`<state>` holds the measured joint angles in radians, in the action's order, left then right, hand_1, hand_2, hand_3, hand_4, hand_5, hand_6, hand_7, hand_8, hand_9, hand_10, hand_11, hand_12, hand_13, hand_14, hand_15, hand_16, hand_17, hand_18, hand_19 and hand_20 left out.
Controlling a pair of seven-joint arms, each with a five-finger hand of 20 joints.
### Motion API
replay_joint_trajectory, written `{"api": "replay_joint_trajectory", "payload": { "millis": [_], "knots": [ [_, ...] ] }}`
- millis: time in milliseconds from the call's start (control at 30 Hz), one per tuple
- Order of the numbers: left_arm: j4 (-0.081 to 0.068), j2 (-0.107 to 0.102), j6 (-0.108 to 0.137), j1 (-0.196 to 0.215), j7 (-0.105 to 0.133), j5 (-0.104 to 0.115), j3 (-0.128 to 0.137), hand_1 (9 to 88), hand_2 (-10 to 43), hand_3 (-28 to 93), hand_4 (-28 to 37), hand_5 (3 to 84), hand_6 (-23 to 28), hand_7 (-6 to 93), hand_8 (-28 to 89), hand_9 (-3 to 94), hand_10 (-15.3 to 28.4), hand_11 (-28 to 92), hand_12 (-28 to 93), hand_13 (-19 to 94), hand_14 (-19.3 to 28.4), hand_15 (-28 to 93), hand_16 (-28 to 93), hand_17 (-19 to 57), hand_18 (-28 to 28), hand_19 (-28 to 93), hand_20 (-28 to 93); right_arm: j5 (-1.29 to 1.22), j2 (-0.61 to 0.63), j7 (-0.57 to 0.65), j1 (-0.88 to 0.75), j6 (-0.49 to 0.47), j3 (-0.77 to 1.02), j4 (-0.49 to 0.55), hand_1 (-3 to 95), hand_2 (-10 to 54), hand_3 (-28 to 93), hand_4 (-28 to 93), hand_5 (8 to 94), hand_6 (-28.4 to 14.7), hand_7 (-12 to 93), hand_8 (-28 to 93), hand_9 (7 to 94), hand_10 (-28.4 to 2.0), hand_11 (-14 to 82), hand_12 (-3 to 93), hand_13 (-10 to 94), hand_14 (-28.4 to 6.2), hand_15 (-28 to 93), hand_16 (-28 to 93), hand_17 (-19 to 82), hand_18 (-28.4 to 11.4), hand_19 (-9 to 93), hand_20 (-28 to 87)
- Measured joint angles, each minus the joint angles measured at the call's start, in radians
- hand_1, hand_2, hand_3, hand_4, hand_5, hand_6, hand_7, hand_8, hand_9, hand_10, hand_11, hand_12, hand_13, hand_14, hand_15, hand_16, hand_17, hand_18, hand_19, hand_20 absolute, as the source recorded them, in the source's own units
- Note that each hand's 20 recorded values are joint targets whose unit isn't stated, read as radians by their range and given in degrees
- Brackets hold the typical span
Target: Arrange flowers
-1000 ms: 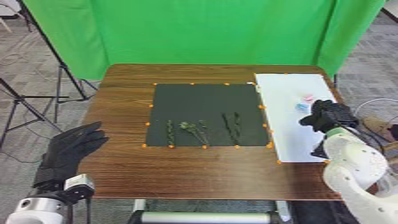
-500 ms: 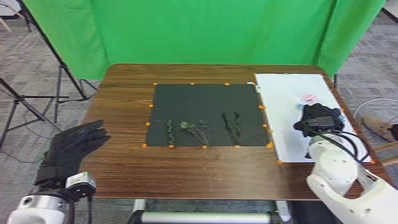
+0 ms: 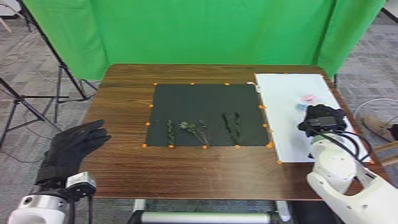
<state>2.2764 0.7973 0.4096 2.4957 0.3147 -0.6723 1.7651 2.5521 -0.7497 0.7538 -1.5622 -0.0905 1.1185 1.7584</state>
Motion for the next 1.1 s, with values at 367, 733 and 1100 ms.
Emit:
{"api": "replay_joint_trajectory", "payload": {
  "millis": [367,733,1100],
  "knots": [
    [-0.005,-0.002,-0.002,-0.012,0.002,0.0,-0.01,28.0,9.6,80,-14.0,47.6,14.7,14.6,-9,40.7,22.9,39,10,30,28.4,62,-13,-8.3,21.4,59,17,0.113,-0.001,-0.001,0.073,0.121,-0.109,-0.073,49.1,-6.1,72,-28,70.2,-0.4,26,-3,63.2,-16.0,39.8,22.1,63,-11.6,76,20,35,-22.8,87,-8],
    [-0.008,-0.004,-0.005,-0.013,0.003,0.001,-0.009,28.0,9.6,80,-14.2,47.6,14.7,14.7,-9,40.6,23.0,39,10,30,28.4,62,-13,-8.3,21.5,59,17,0.122,-0.01,0.008,0.09,0.137,-0.115,-0.097,53.4,-6.7,72,-28,79.7,0.5,24,1,75.6,-10.2,26.8,35.6,67,-8.0,71,27,36,-21.6,87,-7],
    [-0.008,-0.011,-0.004,-0.01,0.012,0.003,-0.009,27.9,9.7,80,-14.2,47.6,14.7,14.7,-9,40.8,22.9,39,10,30,28.4,62,-13,-8.4,21.5,59,17,0.121,0.002,-0.012,0.096,0.224,-0.128,-0.098,54.0,-7.0,74,-28,80.7,-0.1,25,5,78.5,-9.7,25.9,38.0,69,-6.2,70,29,36,-20.6,88,-5]
  ]
}}
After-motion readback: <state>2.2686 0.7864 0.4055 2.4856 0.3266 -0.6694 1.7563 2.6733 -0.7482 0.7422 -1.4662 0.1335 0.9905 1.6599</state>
